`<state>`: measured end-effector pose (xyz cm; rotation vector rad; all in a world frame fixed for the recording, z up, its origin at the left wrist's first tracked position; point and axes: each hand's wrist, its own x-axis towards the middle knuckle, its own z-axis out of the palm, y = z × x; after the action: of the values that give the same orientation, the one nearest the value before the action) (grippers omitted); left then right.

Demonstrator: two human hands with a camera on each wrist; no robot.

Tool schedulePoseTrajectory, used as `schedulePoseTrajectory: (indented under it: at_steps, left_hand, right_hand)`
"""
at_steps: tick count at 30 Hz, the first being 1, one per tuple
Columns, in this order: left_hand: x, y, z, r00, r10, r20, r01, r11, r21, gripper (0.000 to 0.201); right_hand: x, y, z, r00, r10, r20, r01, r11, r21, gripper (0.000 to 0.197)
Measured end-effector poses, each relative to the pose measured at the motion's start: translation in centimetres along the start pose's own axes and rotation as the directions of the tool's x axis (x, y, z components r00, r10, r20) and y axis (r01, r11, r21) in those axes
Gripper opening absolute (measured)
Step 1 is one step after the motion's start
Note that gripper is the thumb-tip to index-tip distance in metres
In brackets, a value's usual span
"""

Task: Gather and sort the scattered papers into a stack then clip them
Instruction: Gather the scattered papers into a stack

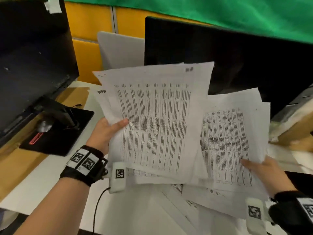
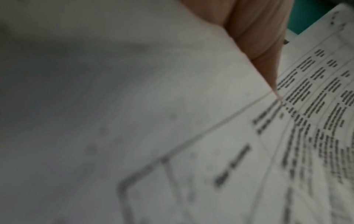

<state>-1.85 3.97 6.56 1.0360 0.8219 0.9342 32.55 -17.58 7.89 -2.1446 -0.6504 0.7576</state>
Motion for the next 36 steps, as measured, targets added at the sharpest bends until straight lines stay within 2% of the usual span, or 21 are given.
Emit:
schedulePoseTrajectory:
  at_steps: [2,5,7,9,12,14,15,17,18,19,20,23,25,27,29,32,34,36]
  left_hand:
    - [1.0,0.4,0.3,0.999,-0.031,0.030,0.032,0.998,-0.050,0.034]
    - [2.1,-0.4,1.2,0.993,-0.107,0.058,0.105,0.994,0.035,0.028]
    - [2.7,-1.8,1.8,0.985,-0.139,0.106,0.127,0.986,0.112,0.038]
    - [3.2,-3.4,2.4,0.976,-0.162,0.143,0.142,0.980,0.142,0.056]
    - [3.7,-5.1,3.3,0.961,-0.244,0.127,0.233,0.968,0.095,0.075]
    - [3.6,-5.9,3.9,0.929,-0.341,0.147,0.326,0.938,0.114,0.079]
    - [3.4,-6.1,4.2,0.902,-0.397,0.169,0.378,0.916,0.134,0.077]
    - [2.8,-6.5,4.7,0.824,-0.512,0.242,0.489,0.859,0.154,0.064]
    - [2.5,-6.7,4.9,0.791,-0.546,0.276,0.526,0.837,0.150,0.057]
    - [2.4,-6.8,5.1,0.780,-0.553,0.294,0.536,0.832,0.144,0.053]
    - [2.3,-6.9,5.2,0.792,-0.533,0.298,0.517,0.845,0.138,0.052]
    - [2.3,-6.1,5.6,0.892,-0.371,0.258,0.343,0.927,0.150,0.053]
    - [2.2,-4.6,6.1,0.939,-0.248,0.236,0.220,0.965,0.142,0.046]
    - [2.2,-2.8,6.7,0.970,-0.115,0.213,0.083,0.985,0.152,0.037]
    - [2.1,-1.0,7.2,0.974,0.009,0.228,-0.044,0.988,0.150,0.038]
    - [1.5,0.5,7.3,0.954,0.105,0.280,-0.154,0.975,0.160,0.041]
    - [1.0,0.3,7.1,0.940,0.090,0.329,-0.159,0.969,0.188,0.045]
    - [0.7,-0.9,6.8,0.943,0.020,0.331,-0.103,0.967,0.235,0.045]
  right_hand:
    - [0.0,-0.1,1.2,0.999,-0.018,0.036,0.018,1.000,0.015,0.032]
    - [-0.5,-0.5,2.5,0.994,-0.019,0.110,0.005,0.993,0.121,0.030]
    - [-0.9,-0.8,3.3,0.986,-0.019,0.169,-0.017,0.977,0.211,0.039]
    - [-0.9,-0.6,4.0,0.978,0.000,0.210,-0.075,0.934,0.349,0.061]
    - [-1.2,-0.6,4.6,0.967,-0.004,0.253,-0.125,0.860,0.494,0.058]
    - [-1.6,-0.9,5.0,0.963,-0.015,0.271,-0.141,0.824,0.548,0.047]
    - [-2.0,-1.1,5.1,0.959,-0.036,0.280,-0.135,0.814,0.565,0.047]
    - [-2.1,-1.1,5.5,0.955,-0.042,0.295,-0.141,0.809,0.571,0.060]
    - [-2.1,-1.0,5.7,0.952,-0.028,0.306,-0.159,0.806,0.569,0.060]
    - [-2.3,-1.2,5.8,0.946,-0.023,0.325,-0.180,0.796,0.579,0.055]
    - [-2.4,-1.2,5.7,0.934,-0.026,0.356,-0.210,0.766,0.607,0.052]
    - [-2.6,-1.6,5.5,0.906,-0.104,0.410,-0.225,0.701,0.676,0.058]
    - [-2.2,-2.0,5.5,0.919,-0.165,0.359,-0.106,0.773,0.625,0.082]
    - [-1.4,-2.8,5.6,0.950,-0.228,0.212,0.074,0.827,0.557,0.095]
    - [-1.0,-3.7,5.6,0.952,-0.291,0.094,0.197,0.819,0.538,0.087]
    - [-0.9,-4.5,5.8,0.931,-0.365,0.013,0.292,0.764,0.576,0.050]
    - [-0.8,-3.9,6.3,0.921,-0.389,0.017,0.309,0.757,0.576,0.054]
    - [-0.7,-3.0,7.2,0.927,-0.373,0.028,0.290,0.764,0.576,0.073]
